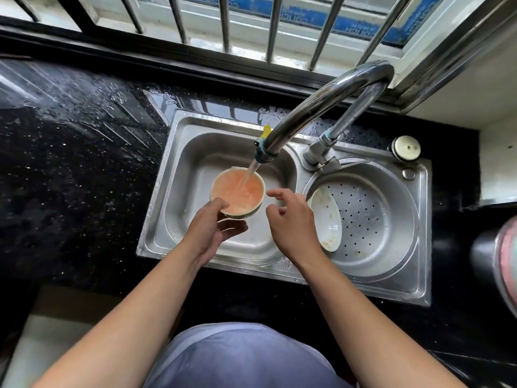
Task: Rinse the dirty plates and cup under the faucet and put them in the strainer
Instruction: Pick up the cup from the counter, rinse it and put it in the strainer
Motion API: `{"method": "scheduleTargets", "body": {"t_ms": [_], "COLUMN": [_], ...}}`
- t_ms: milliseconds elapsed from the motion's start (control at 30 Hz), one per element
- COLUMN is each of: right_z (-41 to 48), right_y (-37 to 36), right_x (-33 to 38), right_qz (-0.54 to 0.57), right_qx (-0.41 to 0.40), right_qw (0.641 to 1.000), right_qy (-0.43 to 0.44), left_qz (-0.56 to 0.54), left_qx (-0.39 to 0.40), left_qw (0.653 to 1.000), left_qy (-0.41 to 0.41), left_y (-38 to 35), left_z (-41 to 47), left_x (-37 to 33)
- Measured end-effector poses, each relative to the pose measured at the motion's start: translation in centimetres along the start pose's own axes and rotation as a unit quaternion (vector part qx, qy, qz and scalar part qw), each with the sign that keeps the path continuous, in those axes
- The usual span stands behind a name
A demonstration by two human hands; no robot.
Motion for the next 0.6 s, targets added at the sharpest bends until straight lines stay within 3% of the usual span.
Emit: {"method": "scheduleTargets", "body": {"t_ms": [200, 333, 467, 600], "right_z": [0.1, 0.2, -0.3, 0.2], "right_y": [-1.2, -1.2, -1.5, -1.8], "right_x": [-0.7, 0.0, 1.9, 2.0], "right_qz": [0.140, -0.021, -0.122, -0.171], "right_qx": [0.084, 0.016, -0.027, -0.046], "right_qw": [0.979, 0.999, 0.985, 0.980], "right_qy": [-0.121, -0.021, 0.120, 0.092], "left_qz": [0.087, 0.089, 0.077, 0.048], "left_qx": [0.010, 0.006, -0.001, -0.004], "left_qw": [0.996, 0.996, 0.997, 0.999], "left_qy": [-0.036, -0.030, -0.019, -0.009], "left_y": [-0.3, -0.5, -0.4, -0.2], "left_z": [-0.2, -0.2, -0.1, 0.1], "left_x": [-0.9, -0.9, -0.1, 0.4]}}
Point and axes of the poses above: each hand's wrist, its own z-axis towards the middle knuckle, its own y-axis out of the back of the hand, x = y × z, the point moved 3 cm from there along z, towards the middle knuckle, and after that the axes turned 8 degrees about -z, right-handed, at the moved point
